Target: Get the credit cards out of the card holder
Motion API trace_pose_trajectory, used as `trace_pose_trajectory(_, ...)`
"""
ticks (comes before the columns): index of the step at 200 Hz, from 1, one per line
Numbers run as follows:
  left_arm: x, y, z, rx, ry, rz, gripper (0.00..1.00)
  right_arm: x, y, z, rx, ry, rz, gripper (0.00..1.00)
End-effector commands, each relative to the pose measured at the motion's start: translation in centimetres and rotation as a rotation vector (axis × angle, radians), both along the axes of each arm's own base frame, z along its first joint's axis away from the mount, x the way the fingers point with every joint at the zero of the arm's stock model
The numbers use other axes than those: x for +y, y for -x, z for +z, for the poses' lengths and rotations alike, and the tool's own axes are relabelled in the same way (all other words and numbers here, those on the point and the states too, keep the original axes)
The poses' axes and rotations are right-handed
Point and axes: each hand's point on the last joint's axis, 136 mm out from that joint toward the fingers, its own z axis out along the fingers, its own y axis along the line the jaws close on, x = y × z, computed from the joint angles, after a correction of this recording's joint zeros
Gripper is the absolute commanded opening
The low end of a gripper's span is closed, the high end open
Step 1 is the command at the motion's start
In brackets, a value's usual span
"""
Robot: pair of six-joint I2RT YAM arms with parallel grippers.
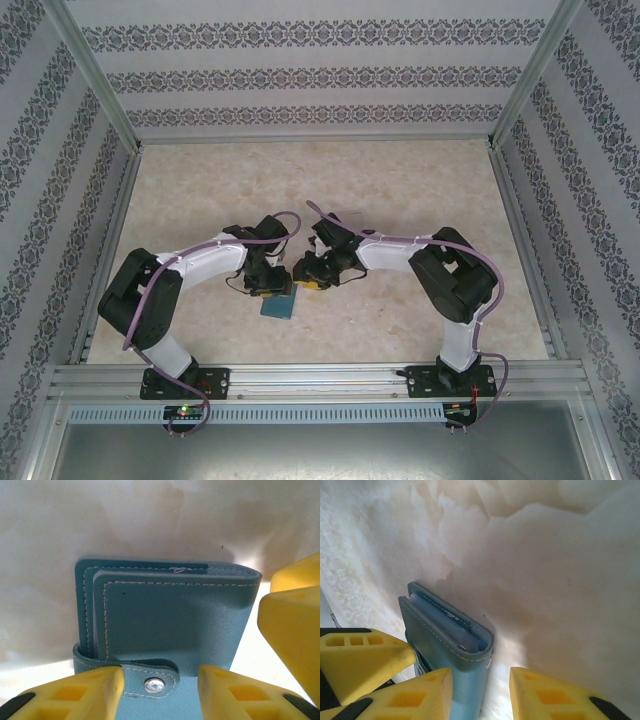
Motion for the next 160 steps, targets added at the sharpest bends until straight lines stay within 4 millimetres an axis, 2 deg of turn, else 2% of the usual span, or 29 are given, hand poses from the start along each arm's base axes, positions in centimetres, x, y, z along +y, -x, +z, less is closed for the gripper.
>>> trace_pose_trajectory(1, 0.9, 2.2, -2.6, 0.092, -0.069, -0.056, 0.45, 0.9, 0.6, -0.9, 0.029, -0.024, 0.014, 0.35)
trace_pose_trajectory(37, 1.8, 2.7, -3.5, 0.117, -0.135, -0.079, 0.42, 1.6, 0.7, -1.2, 0.043, -0.049, 0.022, 0.34)
trace_pose_trajectory(92, 1.2, 2.4, -3.5, 0.111, -0.126, -0.092, 0.29, 2.0, 0.6, -1.3, 0.046, -0.059, 0.021, 0.27)
trace_pose_trajectory(160, -0.2, 1.3, -0.8, 0.025, -0.033, -0.084, 0.14, 0.4, 0.2, -1.3, 0.004, 0.006, 0.008, 0.10)
